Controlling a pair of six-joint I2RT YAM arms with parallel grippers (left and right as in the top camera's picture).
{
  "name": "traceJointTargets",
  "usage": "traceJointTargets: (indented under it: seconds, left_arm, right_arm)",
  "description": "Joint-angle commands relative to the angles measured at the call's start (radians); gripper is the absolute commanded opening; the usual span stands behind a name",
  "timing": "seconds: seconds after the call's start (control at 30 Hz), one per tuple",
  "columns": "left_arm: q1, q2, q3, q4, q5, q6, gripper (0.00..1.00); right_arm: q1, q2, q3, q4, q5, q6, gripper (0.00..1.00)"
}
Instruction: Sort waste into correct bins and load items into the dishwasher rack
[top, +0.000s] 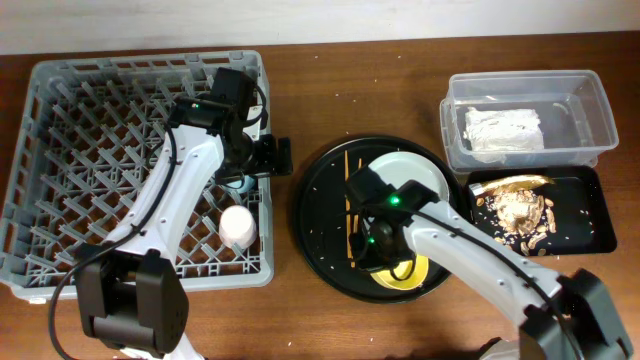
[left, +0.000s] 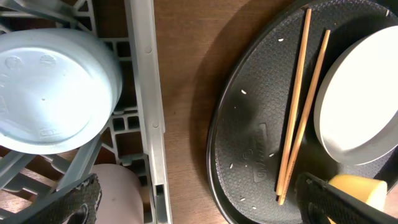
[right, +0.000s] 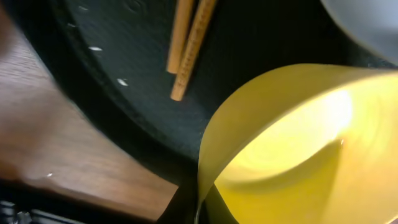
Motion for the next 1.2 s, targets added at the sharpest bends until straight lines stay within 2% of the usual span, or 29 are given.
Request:
traceJointTargets:
  seconds: [0.0, 0.03, 0.07, 0.1, 0.13, 0.27, 0.4, 0.5, 0.73, 0.87, 1.17]
  left_arm:
    - [0.002, -0.023, -0.003, -0.001, 0.000, 0.004, 0.99]
    - [0.002, -0.023, -0.003, -0.001, 0.000, 0.004, 0.99]
    - [0.002, -0.023, -0.003, -0.001, 0.000, 0.004, 0.99]
    - [0.002, -0.023, -0.003, -0.001, 0.000, 0.004, 0.99]
    - [0.002, -0.023, -0.003, -0.001, 0.000, 0.004, 0.99]
    - [0.002, -0.023, -0.003, -0.001, 0.000, 0.004, 0.99]
    - [0.002, -0.023, -0.003, -0.001, 0.000, 0.004, 0.99]
    - [0.002, -0.023, -0.003, -0.001, 0.000, 0.004, 0.99]
    - [-0.001, -0.023, -0.003, -0.001, 0.000, 0.004, 0.99]
    - [-0.001, -0.023, -0.003, -0.001, 0.000, 0.004, 0.99]
    - [-0.001, -0.023, -0.003, -0.001, 0.000, 0.004, 0.99]
  right_arm:
    - [0.006, 0.039, -0.024, 0.003, 0.031, 0.019, 0.05]
    - [0.006, 0.043, -0.024, 0.005, 0.031, 0.019, 0.09]
    - [0.006, 0.043, -0.024, 0.008, 0.031, 0.020, 0.21]
    - [0.006, 0.043, -0.023, 0.010, 0.030, 0.020, 0.41]
    - [0.006, 0.043, -0.021, 0.010, 0.019, 0.020, 0.49]
    - [0.002, 0.039, 0.063, 0.005, 0.017, 0.011, 0.51]
    - [-0.010, 0.037, 0.231, -0.040, 0.151, 0.011, 0.52]
    - [-0.072, 0.037, 0.311, -0.041, 0.203, -0.014, 0.52]
    - [-0.243, 0.038, 0.317, -0.013, 0.219, -0.028, 0.54]
    - [-0.320, 0.053, 0.303, -0.062, 0.230, 0.036, 0.42]
    - [-0.396, 0.100, 0.256, -0.070, 0.241, 0.069, 0.44]
